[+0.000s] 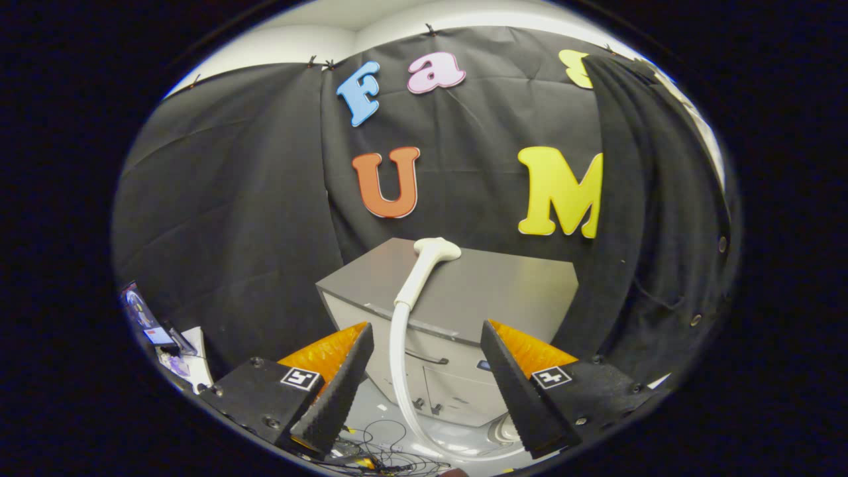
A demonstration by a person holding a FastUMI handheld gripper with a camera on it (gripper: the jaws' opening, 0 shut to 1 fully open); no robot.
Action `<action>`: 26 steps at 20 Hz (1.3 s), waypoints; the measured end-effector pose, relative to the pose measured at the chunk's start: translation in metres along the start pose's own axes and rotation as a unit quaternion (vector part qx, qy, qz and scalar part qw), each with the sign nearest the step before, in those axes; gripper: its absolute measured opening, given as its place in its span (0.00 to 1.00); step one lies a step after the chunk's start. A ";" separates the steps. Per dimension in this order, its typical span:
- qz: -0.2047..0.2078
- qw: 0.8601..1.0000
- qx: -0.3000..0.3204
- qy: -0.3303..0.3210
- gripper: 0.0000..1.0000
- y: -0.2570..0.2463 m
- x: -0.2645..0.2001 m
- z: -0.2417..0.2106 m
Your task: Iron the clothes twice with a garment steamer, once on the left side and once on the right side.
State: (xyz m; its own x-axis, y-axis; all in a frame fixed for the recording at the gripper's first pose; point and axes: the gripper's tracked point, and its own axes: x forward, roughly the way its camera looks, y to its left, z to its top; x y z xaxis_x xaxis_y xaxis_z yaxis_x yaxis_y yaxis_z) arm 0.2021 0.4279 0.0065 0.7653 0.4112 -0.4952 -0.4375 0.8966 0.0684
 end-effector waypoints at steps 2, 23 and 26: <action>0.012 0.999 0.001 0.038 1.00 0.001 0.032 0.008; -0.075 0.977 0.019 0.196 0.97 0.005 0.233 0.025; -0.094 0.977 0.019 0.192 0.91 0.001 0.240 0.025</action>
State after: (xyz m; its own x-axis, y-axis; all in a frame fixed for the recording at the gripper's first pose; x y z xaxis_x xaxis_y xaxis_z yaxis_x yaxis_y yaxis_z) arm 0.3971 0.5312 -0.0912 0.5946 0.1526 -0.7894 -0.2819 0.9591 -0.0269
